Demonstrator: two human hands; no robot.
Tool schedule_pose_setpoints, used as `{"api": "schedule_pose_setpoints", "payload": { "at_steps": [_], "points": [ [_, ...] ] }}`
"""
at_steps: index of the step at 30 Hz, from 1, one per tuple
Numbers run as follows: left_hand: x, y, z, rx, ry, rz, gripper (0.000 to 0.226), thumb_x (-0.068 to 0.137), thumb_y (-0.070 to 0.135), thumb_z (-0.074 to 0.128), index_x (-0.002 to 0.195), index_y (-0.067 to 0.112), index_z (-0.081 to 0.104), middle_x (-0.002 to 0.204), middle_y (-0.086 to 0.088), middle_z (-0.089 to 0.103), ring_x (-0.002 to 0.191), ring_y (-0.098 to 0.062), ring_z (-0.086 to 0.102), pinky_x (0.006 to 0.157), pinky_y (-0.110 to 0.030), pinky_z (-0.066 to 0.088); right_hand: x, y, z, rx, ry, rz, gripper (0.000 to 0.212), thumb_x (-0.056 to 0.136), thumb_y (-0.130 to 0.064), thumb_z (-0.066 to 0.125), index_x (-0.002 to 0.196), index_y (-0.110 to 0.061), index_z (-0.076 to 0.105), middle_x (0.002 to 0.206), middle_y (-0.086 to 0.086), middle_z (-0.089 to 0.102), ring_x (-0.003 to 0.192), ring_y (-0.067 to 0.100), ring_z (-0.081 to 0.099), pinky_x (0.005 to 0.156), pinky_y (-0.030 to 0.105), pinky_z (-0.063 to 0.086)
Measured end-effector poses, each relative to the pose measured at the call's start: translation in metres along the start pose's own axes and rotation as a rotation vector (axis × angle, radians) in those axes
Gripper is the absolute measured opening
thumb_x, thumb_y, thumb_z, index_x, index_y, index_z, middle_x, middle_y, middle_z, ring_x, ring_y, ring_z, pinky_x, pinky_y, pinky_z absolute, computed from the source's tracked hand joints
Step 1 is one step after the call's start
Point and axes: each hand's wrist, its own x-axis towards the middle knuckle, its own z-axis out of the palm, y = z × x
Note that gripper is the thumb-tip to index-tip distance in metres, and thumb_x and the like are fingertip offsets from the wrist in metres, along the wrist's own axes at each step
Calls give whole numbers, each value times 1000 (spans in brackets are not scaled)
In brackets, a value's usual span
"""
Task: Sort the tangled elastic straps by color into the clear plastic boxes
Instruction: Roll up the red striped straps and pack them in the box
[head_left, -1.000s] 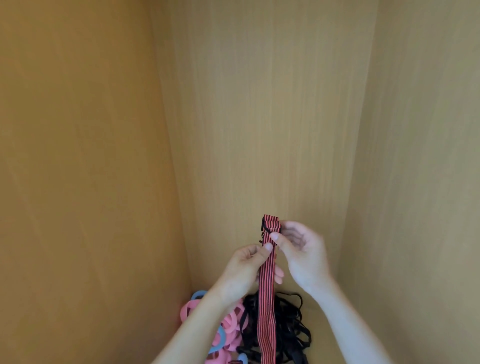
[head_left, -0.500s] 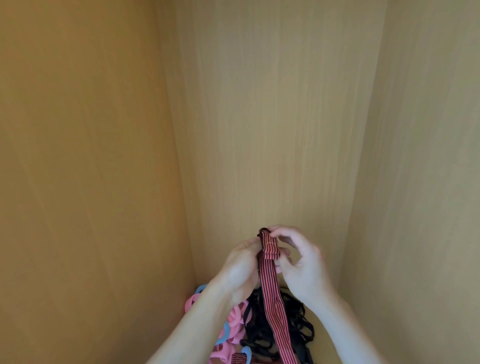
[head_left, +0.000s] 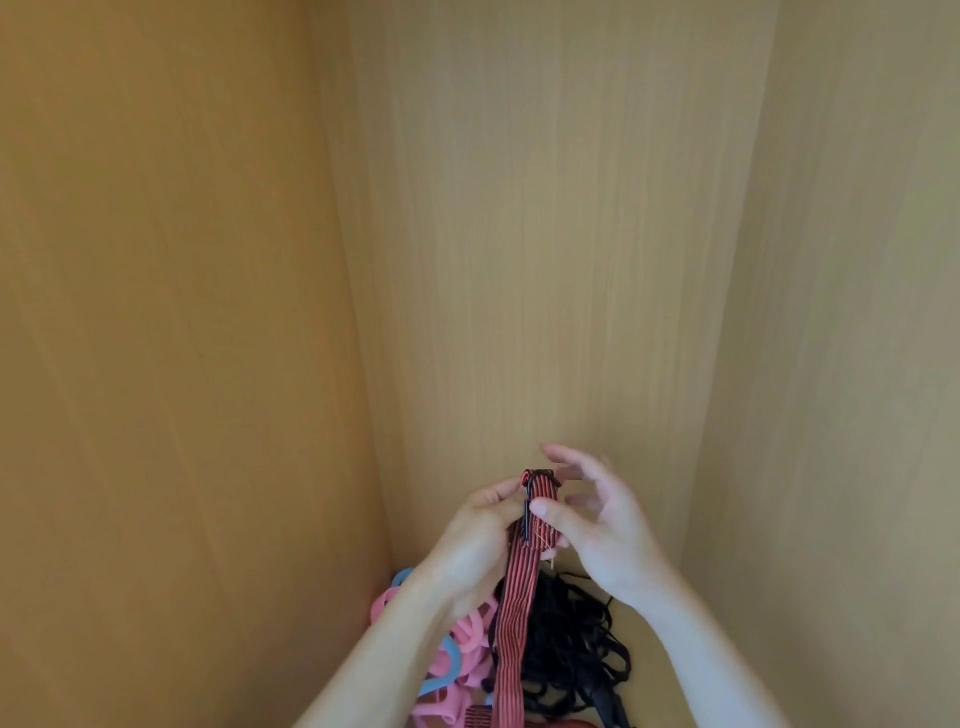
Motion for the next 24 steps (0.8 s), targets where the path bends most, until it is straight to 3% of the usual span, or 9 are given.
{"api": "schedule_pose_setpoints", "payload": {
  "at_steps": [4, 6, 9, 14, 17, 19, 21, 23, 24],
  "points": [
    [-1, 0, -1, -52, -7, -42, 43, 106, 21, 32, 126, -3, 62, 101, -21, 60, 79, -26, 57, 73, -36, 46, 0, 2, 1, -58, -53, -6, 32, 86, -3, 76, 114, -18, 71, 128, 2, 51, 96, 24, 59, 61, 22, 56],
    [-1, -1, 4, -12, 23, -42, 55, 107, 36, 24, 127, -1, 58, 87, -11, 59, 72, -20, 54, 70, -32, 44, -1, 4, 3, -171, -13, -59, 31, 84, -4, 77, 113, -14, 71, 123, -1, 53, 99, 16, 61, 70, 13, 52],
    [3, -2, 9, 65, 102, -51, 73, 102, 65, 19, 123, 8, 60, 66, -1, 53, 58, -17, 48, 59, -30, 42, -2, 5, 5, -286, -1, -119, 31, 83, -11, 80, 112, -18, 71, 122, -8, 54, 104, -11, 56, 75, 1, 44],
    [2, -3, 10, 195, 125, -36, 85, 90, 80, 17, 114, 13, 64, 59, -4, 43, 52, -18, 44, 54, -30, 40, -1, 3, -2, -471, -77, -84, 38, 81, -26, 83, 115, -25, 68, 124, -21, 51, 120, -11, 45, 99, 8, 34],
    [2, -4, 6, 185, 72, -47, 86, 88, 80, 20, 120, 11, 61, 62, -4, 46, 56, -18, 47, 58, -29, 44, -4, -6, -3, -424, -96, -24, 30, 81, -21, 83, 106, -27, 66, 105, -11, 66, 94, -7, 64, 82, 1, 41],
    [1, -5, 1, 97, 13, -44, 85, 91, 77, 23, 127, 8, 58, 65, -5, 51, 59, -19, 51, 61, -28, 47, -7, -11, -2, -308, -119, 4, 25, 85, -15, 80, 103, -25, 65, 76, 1, 72, 67, 14, 71, 76, 13, 52],
    [-2, -9, -4, 69, -44, -42, 85, 96, 73, 20, 131, 4, 54, 66, -9, 55, 58, -21, 53, 58, -26, 49, -11, -17, -1, -160, -116, 8, 23, 87, -9, 76, 103, -21, 64, 66, 10, 70, 56, 22, 69, 69, 26, 59],
    [-5, -13, -7, 119, -69, -52, 86, 96, 74, 13, 122, 8, 63, 64, -11, 56, 53, -20, 53, 54, -24, 47, -13, -21, -1, -123, -72, -34, 25, 88, -6, 75, 101, -23, 63, 72, 4, 72, 56, 8, 70, 59, 10, 52],
    [-6, -16, -8, 143, -73, -67, 88, 94, 76, 11, 107, 12, 71, 62, -10, 56, 50, -19, 52, 51, -22, 46, -14, -21, -1, -145, -48, -65, 27, 87, -7, 75, 100, -27, 62, 77, -4, 74, 60, 0, 69, 58, 2, 47]
  ]
}}
